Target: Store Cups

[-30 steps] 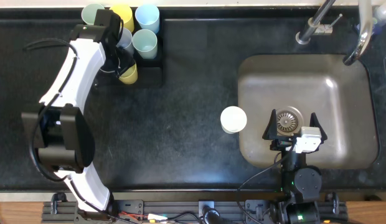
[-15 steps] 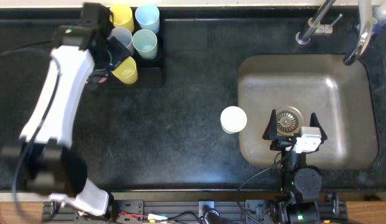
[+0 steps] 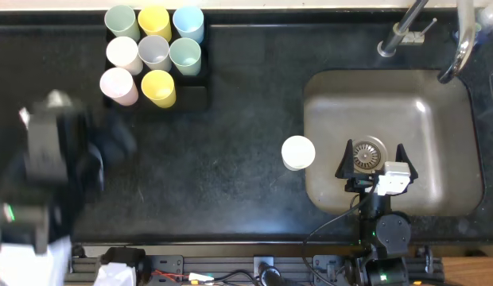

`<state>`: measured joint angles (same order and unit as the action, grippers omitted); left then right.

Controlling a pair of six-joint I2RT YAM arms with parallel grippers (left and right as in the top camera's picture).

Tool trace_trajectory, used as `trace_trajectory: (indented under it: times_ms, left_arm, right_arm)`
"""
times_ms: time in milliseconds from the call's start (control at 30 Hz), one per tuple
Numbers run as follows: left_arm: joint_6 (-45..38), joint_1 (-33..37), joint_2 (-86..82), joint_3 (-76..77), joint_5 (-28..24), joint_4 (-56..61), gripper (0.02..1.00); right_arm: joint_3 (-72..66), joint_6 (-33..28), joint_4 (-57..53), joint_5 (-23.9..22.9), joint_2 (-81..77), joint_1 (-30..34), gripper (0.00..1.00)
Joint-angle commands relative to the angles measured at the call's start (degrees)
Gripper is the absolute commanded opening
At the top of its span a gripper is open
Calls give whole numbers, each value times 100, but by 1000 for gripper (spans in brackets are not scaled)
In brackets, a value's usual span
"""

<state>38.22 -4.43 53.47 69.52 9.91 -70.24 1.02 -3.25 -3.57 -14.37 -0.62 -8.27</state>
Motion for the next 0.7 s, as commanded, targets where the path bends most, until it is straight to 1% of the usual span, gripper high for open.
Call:
trace_trajectory:
  times_ms: [33, 133, 200, 300, 400, 500, 567, 633, 700]
  left_arm:
    - [-1303, 28, -1537, -2175, 81, 1191, 998]
    - [-2052, 28, -2833, -3810, -107, 2935, 998]
    - [-2391, 26, -3600, -4750, -229, 4135, 998]
    - [-2627, 22, -4538, -5890, -302, 5836, 998]
    - [-2627, 22, -5110, -6581, -343, 6957, 998]
    - [-2653, 22, -5333, -6894, -387, 7274, 998]
    - [-2800, 20, -5333, -6905, -481, 6916, 998]
    - [-3329, 17, -5333, -6905, -743, 6526, 998]
    - [-4103, 17, -5333, -6905, -1010, 6540, 998]
  right_arm:
    - [-74, -17, 42, -11, 37, 22, 998]
    - [-74, -17, 42, -11, 37, 22, 998]
    - [-74, -17, 42, -11, 37, 22, 998]
    - [-74, -17, 42, -11, 37, 22, 996]
    - [-74, -17, 42, -11, 37, 22, 996]
    - [-74, -17, 42, -11, 37, 22, 996]
    - [-74, -17, 42, -9, 37, 22, 996]
    - [-74, -17, 42, -11, 37, 22, 996]
    - [-74, -17, 42, -11, 37, 22, 998]
